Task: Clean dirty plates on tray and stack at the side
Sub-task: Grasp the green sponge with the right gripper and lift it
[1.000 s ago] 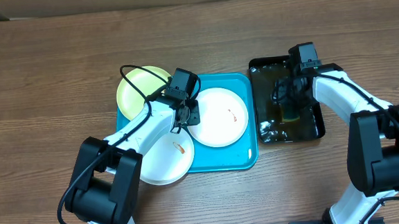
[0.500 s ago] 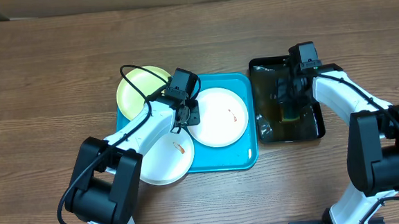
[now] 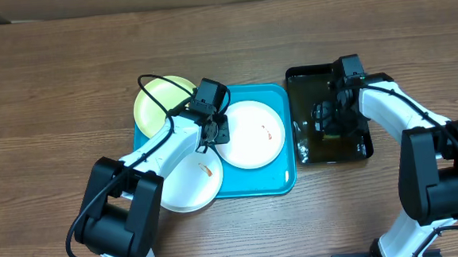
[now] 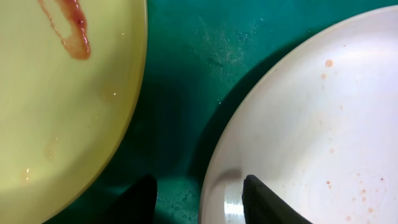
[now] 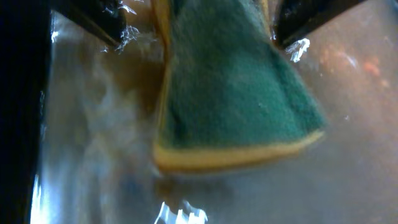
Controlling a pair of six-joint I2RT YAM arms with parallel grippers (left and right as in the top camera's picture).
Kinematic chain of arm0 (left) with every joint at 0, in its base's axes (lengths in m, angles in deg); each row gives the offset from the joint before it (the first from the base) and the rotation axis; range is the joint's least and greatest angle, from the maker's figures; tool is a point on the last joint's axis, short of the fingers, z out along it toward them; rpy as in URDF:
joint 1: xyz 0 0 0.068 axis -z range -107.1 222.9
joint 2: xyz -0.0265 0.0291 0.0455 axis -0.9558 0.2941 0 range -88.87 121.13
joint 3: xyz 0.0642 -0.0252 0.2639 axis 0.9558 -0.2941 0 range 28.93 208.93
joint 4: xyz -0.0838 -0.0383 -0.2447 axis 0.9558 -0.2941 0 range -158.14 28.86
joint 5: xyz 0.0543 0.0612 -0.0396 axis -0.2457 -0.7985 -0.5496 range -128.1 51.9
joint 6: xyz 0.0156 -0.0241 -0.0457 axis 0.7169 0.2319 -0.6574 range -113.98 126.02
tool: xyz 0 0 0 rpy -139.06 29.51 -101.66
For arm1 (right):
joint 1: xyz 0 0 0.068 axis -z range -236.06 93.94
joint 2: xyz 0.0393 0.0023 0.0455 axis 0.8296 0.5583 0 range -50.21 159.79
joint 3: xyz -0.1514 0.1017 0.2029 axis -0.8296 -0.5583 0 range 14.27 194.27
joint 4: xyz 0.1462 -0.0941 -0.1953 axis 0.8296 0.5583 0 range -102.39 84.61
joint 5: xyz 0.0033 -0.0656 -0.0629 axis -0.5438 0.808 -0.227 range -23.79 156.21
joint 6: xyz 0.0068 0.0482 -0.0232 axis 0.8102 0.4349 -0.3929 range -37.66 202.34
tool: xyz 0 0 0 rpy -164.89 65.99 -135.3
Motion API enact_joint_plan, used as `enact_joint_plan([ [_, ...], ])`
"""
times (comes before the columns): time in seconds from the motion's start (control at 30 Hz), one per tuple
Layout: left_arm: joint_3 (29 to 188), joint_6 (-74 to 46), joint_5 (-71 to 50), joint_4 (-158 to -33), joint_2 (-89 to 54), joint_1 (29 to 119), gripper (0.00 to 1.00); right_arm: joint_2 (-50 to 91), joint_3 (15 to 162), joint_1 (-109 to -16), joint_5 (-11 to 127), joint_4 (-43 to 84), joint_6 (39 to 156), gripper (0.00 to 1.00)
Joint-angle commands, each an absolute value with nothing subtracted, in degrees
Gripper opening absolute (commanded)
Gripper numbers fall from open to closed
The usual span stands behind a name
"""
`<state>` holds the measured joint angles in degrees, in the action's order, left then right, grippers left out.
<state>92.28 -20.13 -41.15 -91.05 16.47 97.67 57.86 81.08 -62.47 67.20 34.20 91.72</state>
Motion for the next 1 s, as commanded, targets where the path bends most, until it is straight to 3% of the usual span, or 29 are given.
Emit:
enact_joint_plan([
  [0.0,92.9,-19.3,-41.1,-90.6,17.3,98.1,0.44,58.3,81.3,-62.4,67.6,34.6,91.9,1.0],
  [0.13,92.8,-19.3,-41.1,-90.7,17.5,98.1,0.37,58.3,81.3,-62.4,67.4,34.1,91.9,0.98],
  [0.23,92.8,-19.3,-41.1,-90.6,18.0,98.1,0.33,58.3,81.4,-62.4,67.5,33.8,91.9,0.49],
  [0.33,92.8,-19.3,-41.1,-90.4,18.5,98.1,0.32,58.3,82.6,-62.4,67.6,34.0,91.9,0.1],
  [0.37,92.8,-19.3,-41.1,-90.2,18.5,98.1,0.29,58.2,83.7,-62.4,67.6,35.0,91.9,0.04],
  [0.47,92.8,-19.3,-41.1,-89.5,18.5,98.1,0.04,57.7,88.7,-62.4,67.6,40.5,91.9,0.04],
  [0.63,92.9,-19.3,-41.2,-89.2,18.5,98.0,0.04,57.4,94.6,-62.4,67.7,48.9,91.9,0.04],
  [0.8,92.9,-19.3,-41.9,-88.5,18.5,97.2,0.11,57.4,95.0,-62.4,67.7,49.6,91.6,0.04],
  [0.9,92.9,-19.3,-41.9,-88.3,18.5,96.9,0.3,57.1,95.6,-62.4,67.9,50.8,91.5,0.04],
  [0.97,92.9,-19.3,-41.8,-88.2,18.5,96.9,0.32,57.0,96.4,-62.4,68.8,51.2,91.5,0.04],
])
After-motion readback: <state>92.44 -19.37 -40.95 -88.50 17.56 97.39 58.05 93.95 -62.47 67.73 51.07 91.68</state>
